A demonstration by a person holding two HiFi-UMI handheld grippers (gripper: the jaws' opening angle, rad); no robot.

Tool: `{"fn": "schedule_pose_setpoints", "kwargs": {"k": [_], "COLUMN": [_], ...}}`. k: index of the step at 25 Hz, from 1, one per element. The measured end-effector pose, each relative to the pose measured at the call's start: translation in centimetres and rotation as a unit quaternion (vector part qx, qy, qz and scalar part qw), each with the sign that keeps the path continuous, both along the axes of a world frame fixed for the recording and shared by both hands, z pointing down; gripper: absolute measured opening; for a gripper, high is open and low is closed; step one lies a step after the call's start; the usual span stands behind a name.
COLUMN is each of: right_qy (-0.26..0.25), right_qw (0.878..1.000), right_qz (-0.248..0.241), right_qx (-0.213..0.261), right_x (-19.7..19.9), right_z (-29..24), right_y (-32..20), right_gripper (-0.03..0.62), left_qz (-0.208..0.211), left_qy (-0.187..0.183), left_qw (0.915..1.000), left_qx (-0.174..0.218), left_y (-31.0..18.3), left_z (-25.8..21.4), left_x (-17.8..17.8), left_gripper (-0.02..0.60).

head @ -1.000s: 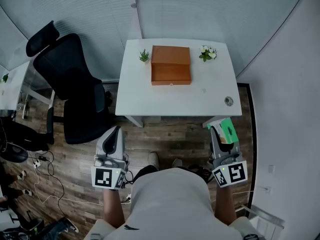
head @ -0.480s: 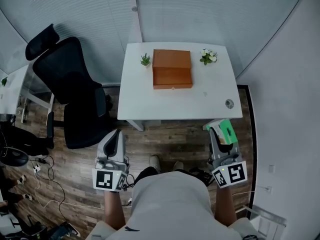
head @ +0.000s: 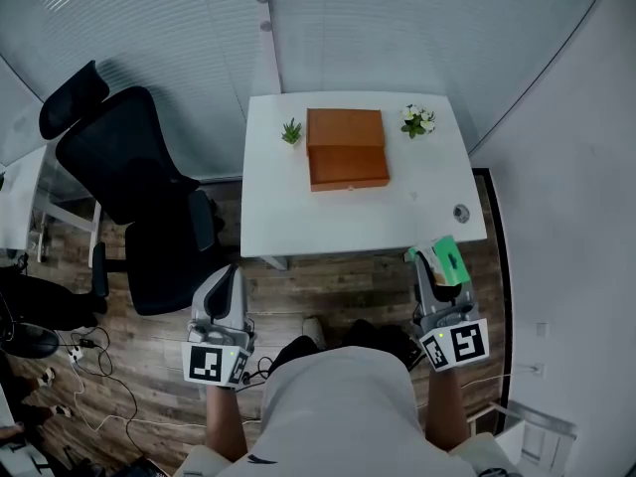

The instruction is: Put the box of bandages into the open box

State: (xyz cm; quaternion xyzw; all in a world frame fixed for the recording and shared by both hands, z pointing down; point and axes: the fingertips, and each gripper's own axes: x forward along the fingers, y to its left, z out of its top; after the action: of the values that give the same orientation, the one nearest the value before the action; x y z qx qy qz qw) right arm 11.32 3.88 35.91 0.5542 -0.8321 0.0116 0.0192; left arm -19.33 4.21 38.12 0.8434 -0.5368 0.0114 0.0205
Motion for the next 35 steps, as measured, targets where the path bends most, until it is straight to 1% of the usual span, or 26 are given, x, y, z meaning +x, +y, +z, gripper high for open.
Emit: {"fn": "schedule_pose_setpoints", "kwargs": {"k": [2, 4, 7, 10, 14, 18, 24, 29, 32, 35], "right_qy": [0.007, 0.016, 0.029, 0.031, 0.037, 0.061, 0.084, 0.112, 0.137, 0.175], "right_qw": [1.000, 1.000, 0.999, 0.999, 0.998, 0.996, 0.990, 0.985, 0.982, 0.977], "right_qz": [-0.002, -0.005, -0.014, -0.027, -0.049, -0.070, -0.101, -0.120, -0.118, -0.107], "right_qx": [0.000, -0.002, -0.004, -0.008, -0.011, -0.016, -0.042, -0.048, -0.051, -0.056], "right_x": [-0.6, -1.0, -1.0, -0.6, 0.1, 0.7, 0.8, 0.3, -0.2, -0.6], "right_z": [0.1, 0.3, 0.9, 1.7, 3.4, 5.7, 8.8, 10.3, 11.4, 13.1], "right_y": [-1.1, -2.4, -4.9, -7.9, -12.2, -16.7, -21.5, -24.2, -25.6, -27.0], "right_gripper": [0.089, 0.089, 0.089, 0.089, 0.089, 0.089, 0.089, 0.089, 0.089, 0.089], "left_qz": [0.011, 0.018, 0.019, 0.017, 0.004, -0.008, -0.037, -0.065, -0.068, -0.065], "left_qy": [0.006, 0.002, 0.002, 0.005, 0.008, 0.008, 0.022, 0.004, -0.004, -0.011], "left_qw": [0.9999, 0.9998, 0.9998, 0.9998, 1.0000, 0.9999, 0.9991, 0.9978, 0.9977, 0.9978], "left_qx": [0.000, 0.002, 0.000, -0.005, 0.001, -0.001, -0.007, -0.004, -0.008, -0.012], "left_y": [-1.0, -2.1, -3.9, -6.0, -8.9, -11.8, -15.2, -16.9, -17.7, -18.7], "left_z": [-0.1, -0.1, 0.2, 0.6, 0.8, 1.6, 2.1, 1.9, 2.1, 2.4], "left_x": [0.1, 0.5, 1.2, 2.2, 3.7, 5.3, 6.0, 5.5, 5.5, 5.6], "left_gripper": [0.006, 0.006, 0.005, 0.005, 0.006, 0.006, 0.005, 0.005, 0.006, 0.005]}}
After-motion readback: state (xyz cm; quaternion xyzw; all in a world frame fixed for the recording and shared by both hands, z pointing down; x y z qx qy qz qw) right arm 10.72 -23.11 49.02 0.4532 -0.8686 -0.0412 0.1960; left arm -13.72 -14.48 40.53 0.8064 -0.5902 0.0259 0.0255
